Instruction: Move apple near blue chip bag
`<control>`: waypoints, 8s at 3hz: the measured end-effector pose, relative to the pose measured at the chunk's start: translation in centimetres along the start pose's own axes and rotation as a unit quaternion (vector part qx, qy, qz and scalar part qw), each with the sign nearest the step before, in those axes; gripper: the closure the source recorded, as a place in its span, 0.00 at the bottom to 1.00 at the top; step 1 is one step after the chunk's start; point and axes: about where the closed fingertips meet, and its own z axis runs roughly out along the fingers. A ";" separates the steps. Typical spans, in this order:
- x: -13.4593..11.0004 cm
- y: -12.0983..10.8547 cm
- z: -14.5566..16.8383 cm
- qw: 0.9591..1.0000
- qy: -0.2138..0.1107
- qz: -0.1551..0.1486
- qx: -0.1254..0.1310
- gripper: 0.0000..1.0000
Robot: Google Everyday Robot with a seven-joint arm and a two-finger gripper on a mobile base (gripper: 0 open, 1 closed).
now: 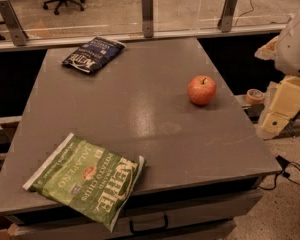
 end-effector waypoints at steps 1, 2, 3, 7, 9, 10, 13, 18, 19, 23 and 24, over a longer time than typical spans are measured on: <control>-0.6 -2.9 3.3 0.999 -0.047 -0.002 0.001 0.00; -1.5 -5.9 6.7 0.995 -0.102 0.009 -0.005 0.00; -3.1 -8.2 10.3 0.987 -0.156 0.032 -0.023 0.00; -4.6 -12.9 16.8 0.954 -0.255 0.144 -0.063 0.64; -5.2 -13.5 12.2 0.946 -0.290 0.137 -0.049 1.00; -5.2 -13.5 12.2 0.946 -0.290 0.137 -0.049 1.00; -21.2 -17.4 18.4 0.933 -0.341 0.102 -0.044 1.00; -32.3 -20.3 26.0 0.923 -0.337 0.182 -0.037 0.36; -33.8 -19.5 26.8 0.925 -0.334 0.174 -0.055 0.12; -31.3 -19.8 21.8 0.919 -0.364 0.139 -0.057 0.00; -26.3 -20.3 13.6 0.908 -0.407 0.091 -0.033 0.00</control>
Offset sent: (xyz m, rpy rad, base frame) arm 0.1319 0.0164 -0.0744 0.3493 -0.0568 0.0435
